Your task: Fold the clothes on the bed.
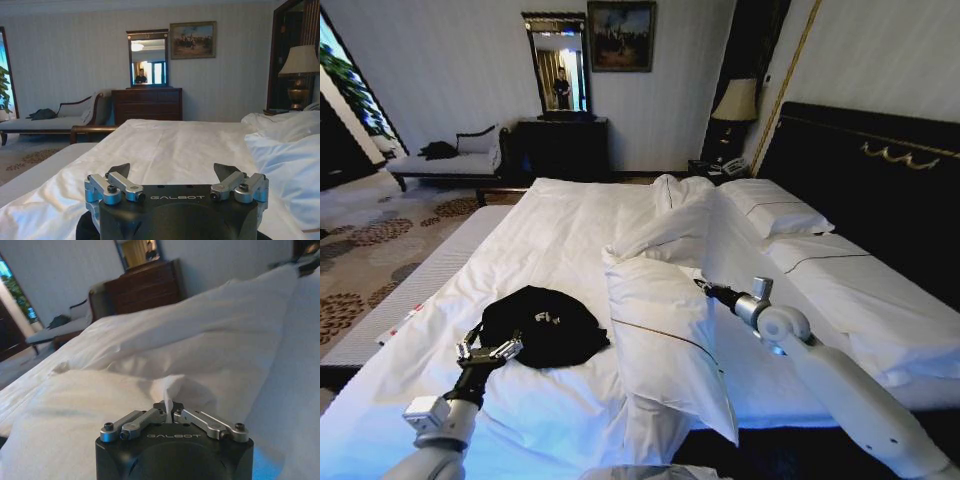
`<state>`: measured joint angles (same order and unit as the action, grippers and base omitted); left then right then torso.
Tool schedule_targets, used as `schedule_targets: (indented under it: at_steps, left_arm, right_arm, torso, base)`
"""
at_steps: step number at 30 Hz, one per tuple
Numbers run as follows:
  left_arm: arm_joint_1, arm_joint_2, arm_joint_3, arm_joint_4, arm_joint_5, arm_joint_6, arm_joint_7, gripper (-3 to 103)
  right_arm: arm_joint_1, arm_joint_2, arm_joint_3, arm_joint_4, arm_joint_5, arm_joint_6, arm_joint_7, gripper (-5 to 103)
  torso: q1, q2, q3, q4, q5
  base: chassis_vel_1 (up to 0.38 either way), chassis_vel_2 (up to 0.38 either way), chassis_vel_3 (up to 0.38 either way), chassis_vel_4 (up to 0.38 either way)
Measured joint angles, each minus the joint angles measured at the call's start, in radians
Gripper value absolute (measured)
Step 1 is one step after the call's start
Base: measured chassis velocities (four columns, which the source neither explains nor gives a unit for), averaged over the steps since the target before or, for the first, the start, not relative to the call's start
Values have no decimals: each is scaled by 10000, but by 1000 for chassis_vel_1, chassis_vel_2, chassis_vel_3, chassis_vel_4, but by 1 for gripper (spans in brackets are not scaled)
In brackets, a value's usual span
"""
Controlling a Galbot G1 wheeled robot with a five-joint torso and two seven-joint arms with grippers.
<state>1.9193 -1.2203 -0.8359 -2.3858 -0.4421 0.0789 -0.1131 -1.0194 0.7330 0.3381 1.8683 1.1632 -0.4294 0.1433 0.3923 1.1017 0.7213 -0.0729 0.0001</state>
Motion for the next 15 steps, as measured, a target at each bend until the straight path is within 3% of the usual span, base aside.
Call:
schedule_targets:
  at_steps: [4, 11, 12, 13, 15]
  left_arm:
    - [7, -10, -92, -18, -96, -56, -4, 94]
    - [-23, 26, -69, 50, -124, -85, -5, 94]
    - [-113, 39, 5, 34, -124, -70, -37, 94]
    - [-189, 40, 3, -18, -185, -46, -68, 94]
    - [-189, 39, -15, -18, -230, -48, -64, 94]
  right_arm:
    - [-1417, 78, 1470, 837, -467, 126, 230, 2]
    - [-2495, 484, 2347, 1555, -1073, 164, 496, 2]
    - [-3126, 805, 3005, 2029, -1172, 86, 663, 2]
    - [-4580, 1571, 4836, 2701, -1508, 28, 822, 2]
    - [-4965, 1808, 5322, 2866, -1536, 29, 842, 2]
  torso:
    - [-1, 0, -1, -8, 0]
    - [-1, 0, -1, -3, 2]
    - [-1, 0, -1, -2, -1]
    - [0, 0, -1, -5, -1]
    - [-1, 1, -1, -7, -1]
  base:
    - [0, 0, 0, 0]
    - [0, 0, 0, 0]
    - [0, 0, 0, 0]
    - [0, 0, 0, 0]
    - [0, 0, 0, 0]
